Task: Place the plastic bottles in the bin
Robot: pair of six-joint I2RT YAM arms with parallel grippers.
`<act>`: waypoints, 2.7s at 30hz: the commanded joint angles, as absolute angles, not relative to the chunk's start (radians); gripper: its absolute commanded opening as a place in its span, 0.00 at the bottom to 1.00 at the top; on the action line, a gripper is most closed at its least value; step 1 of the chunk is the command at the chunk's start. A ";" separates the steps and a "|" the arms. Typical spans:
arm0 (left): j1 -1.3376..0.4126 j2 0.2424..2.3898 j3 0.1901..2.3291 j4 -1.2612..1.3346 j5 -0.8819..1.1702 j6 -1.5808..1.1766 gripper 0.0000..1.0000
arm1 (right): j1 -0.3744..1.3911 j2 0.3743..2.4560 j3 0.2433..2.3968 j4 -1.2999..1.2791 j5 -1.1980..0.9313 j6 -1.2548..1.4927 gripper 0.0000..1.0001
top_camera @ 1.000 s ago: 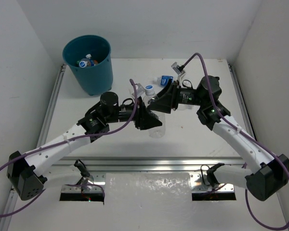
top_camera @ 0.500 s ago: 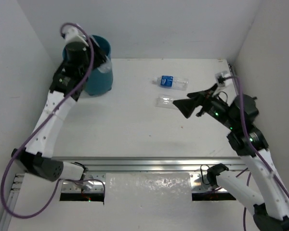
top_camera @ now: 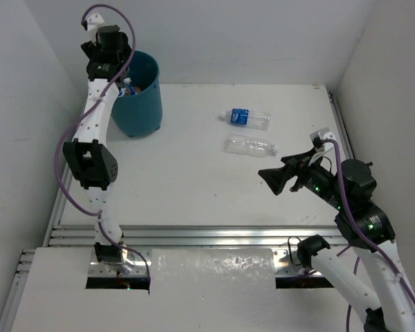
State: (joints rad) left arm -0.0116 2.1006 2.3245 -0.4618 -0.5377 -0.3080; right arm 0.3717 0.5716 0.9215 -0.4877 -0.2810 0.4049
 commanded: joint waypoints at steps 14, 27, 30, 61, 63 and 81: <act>-0.008 1.680 2.195 -0.567 -0.425 -0.348 1.00 | 0.374 0.909 0.778 -0.267 -0.348 0.281 0.99; -0.100 0.826 1.054 -0.434 -0.231 -0.341 1.00 | 0.365 1.703 1.206 -0.348 0.106 -0.234 0.99; -0.113 0.767 0.942 -0.393 -0.246 -0.334 1.00 | 0.365 1.783 1.239 -0.318 0.089 -0.329 0.99; -0.293 0.874 0.745 0.251 0.703 -0.640 1.00 | 0.353 1.296 0.695 0.606 -0.845 0.628 0.16; -0.369 0.906 0.770 0.268 0.663 -0.624 1.00 | 0.354 1.286 0.660 0.708 -0.919 0.768 0.13; -0.604 1.198 1.009 0.281 0.574 -0.549 0.81 | 0.429 1.200 0.696 0.602 -1.065 0.720 0.15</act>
